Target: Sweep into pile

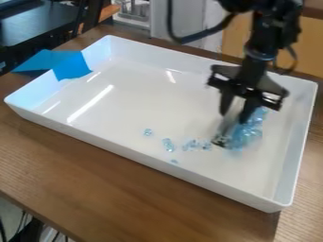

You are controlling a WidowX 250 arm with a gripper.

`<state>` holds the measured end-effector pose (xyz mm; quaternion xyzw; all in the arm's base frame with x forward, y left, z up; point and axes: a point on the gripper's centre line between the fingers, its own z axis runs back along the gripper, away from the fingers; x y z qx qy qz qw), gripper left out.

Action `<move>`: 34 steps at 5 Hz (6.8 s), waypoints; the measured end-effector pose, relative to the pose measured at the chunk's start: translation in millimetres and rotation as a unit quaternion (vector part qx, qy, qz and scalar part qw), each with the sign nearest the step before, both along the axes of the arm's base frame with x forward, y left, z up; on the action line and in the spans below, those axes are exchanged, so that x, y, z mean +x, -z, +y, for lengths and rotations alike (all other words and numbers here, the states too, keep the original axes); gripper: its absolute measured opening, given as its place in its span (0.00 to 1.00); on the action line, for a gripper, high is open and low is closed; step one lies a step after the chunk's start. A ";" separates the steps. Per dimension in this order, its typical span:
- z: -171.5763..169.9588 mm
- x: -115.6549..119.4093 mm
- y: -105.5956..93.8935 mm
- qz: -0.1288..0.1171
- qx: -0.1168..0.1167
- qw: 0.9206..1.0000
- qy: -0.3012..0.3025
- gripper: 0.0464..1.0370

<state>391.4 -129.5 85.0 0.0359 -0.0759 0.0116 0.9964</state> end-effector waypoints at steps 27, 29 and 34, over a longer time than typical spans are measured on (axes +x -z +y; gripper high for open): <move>149.1 -36.1 -17.9 0.032 0.006 0.999 0.035 0.31; 131.4 -48.6 -8.0 0.035 0.027 0.998 0.045 0.31; 30.0 -48.1 -0.6 0.022 0.049 0.999 -0.002 0.31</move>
